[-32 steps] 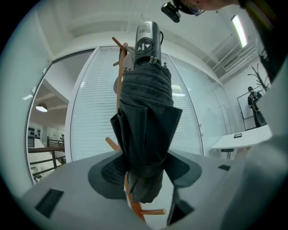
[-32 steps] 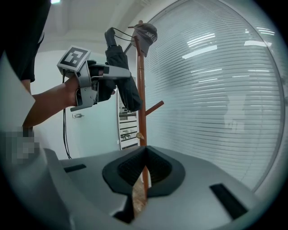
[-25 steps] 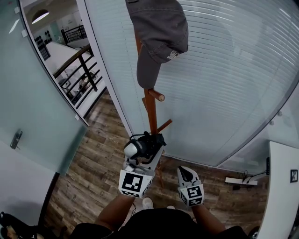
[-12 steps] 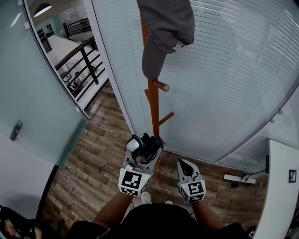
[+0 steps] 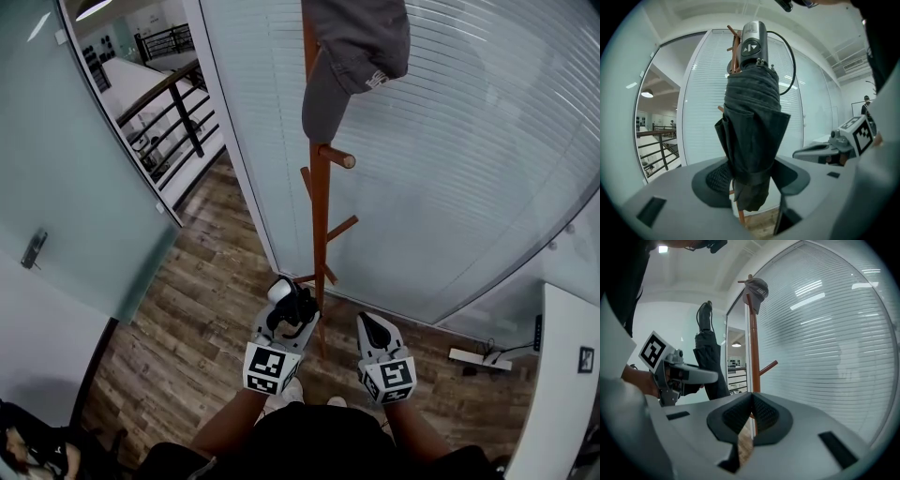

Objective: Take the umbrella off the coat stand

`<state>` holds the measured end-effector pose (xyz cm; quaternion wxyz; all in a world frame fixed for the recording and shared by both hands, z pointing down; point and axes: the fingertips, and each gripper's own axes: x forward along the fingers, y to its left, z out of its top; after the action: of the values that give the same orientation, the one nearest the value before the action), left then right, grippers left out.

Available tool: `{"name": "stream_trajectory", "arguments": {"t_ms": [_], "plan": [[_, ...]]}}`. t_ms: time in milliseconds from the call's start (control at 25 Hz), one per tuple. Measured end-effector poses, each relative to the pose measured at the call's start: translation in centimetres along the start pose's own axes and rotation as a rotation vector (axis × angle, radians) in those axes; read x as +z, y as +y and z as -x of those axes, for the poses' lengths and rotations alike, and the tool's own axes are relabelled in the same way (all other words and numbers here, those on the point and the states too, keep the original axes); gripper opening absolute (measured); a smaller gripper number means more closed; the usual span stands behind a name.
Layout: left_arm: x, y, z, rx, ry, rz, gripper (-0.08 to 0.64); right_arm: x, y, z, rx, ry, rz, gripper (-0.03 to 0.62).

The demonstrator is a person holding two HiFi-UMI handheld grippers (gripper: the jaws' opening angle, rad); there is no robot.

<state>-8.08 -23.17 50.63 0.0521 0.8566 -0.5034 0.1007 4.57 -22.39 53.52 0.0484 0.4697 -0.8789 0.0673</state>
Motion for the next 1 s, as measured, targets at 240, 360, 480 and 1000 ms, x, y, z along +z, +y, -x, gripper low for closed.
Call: {"name": "stream_trajectory", "arguments": {"t_ms": [240,360,480,1000], "plan": [[-3.3,-0.1,0.4,0.000,0.058,-0.004,0.255,1.2,0.1,-0.1,0.003,-0.023,0.006,0.006],[-4.1,-0.2,0.5,0.002,0.069,0.013,0.253,2.0,0.2,-0.2,0.006,-0.040,0.010,0.006],[-4.7,-0.1,0.6,0.003,0.076,0.021,0.253,2.7,0.5,-0.3,0.009,-0.059,0.012,0.006],[-4.5,0.6,1.0,0.023,0.071,0.031,0.254,3.4,1.1,-0.7,0.014,-0.043,0.098,0.003]]}}
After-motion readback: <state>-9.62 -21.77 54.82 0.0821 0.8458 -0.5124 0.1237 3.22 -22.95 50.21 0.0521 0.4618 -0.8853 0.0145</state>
